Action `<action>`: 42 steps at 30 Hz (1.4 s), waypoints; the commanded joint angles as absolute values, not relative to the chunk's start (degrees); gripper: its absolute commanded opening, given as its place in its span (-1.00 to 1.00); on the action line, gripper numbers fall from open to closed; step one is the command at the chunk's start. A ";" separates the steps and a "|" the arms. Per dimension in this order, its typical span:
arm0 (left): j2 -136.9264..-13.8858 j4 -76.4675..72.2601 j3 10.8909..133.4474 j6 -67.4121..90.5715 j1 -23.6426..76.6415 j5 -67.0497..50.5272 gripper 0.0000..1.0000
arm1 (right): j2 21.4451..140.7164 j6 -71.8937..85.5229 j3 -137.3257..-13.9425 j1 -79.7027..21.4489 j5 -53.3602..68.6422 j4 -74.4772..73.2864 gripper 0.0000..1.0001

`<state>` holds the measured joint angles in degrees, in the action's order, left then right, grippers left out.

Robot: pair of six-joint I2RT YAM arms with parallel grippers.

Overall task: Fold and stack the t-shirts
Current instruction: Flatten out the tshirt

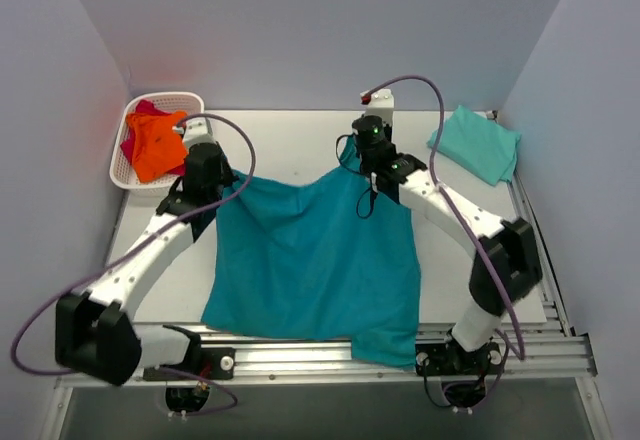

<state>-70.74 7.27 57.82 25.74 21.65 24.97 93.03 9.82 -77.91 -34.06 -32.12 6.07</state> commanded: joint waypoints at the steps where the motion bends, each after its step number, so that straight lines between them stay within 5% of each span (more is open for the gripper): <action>1: -82.81 -3.68 60.45 29.97 15.93 19.44 -0.95 | 102.86 13.27 -81.98 -30.15 -30.41 14.67 -1.00; 11: -119.78 2.61 90.22 27.77 8.63 15.66 -0.95 | 134.26 12.22 -111.75 -24.61 -28.74 12.83 -1.00; 14: -126.20 6.83 96.75 28.91 6.86 13.98 -0.94 | 140.68 11.51 -119.33 -23.38 -28.83 11.17 0.01; 15: -127.52 7.55 100.16 29.87 5.81 13.71 -0.75 | 142.19 11.51 -123.88 -23.20 -29.52 10.73 0.54; 16: -129.62 7.91 101.59 30.32 5.28 13.10 -0.41 | 143.25 11.34 -125.75 -22.94 -30.49 10.72 0.90; 17: -130.51 9.30 103.08 30.67 4.66 12.66 0.26 | 145.00 11.08 -127.42 -22.59 -32.85 10.81 0.99; 19: -131.57 10.54 106.60 31.99 3.52 12.83 0.94 | 146.07 10.64 -130.51 -22.15 -34.10 12.03 1.00; 24: -127.19 13.27 108.90 32.08 2.81 19.06 0.88 | 142.75 8.88 -130.70 -21.36 -40.34 12.92 0.99; 38: -99.05 -1.56 75.53 29.10 7.73 18.02 0.88 | 107.76 18.45 -79.76 -24.70 -35.18 23.81 0.99; 42: -101.77 -0.09 75.32 30.67 8.00 15.65 0.90 | 113.01 19.51 -84.68 -23.64 -23.58 21.21 0.87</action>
<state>-99.00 1.91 76.36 30.81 7.92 18.20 109.36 17.50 -81.06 -24.34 -30.81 20.56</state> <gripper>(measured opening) 0.947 0.953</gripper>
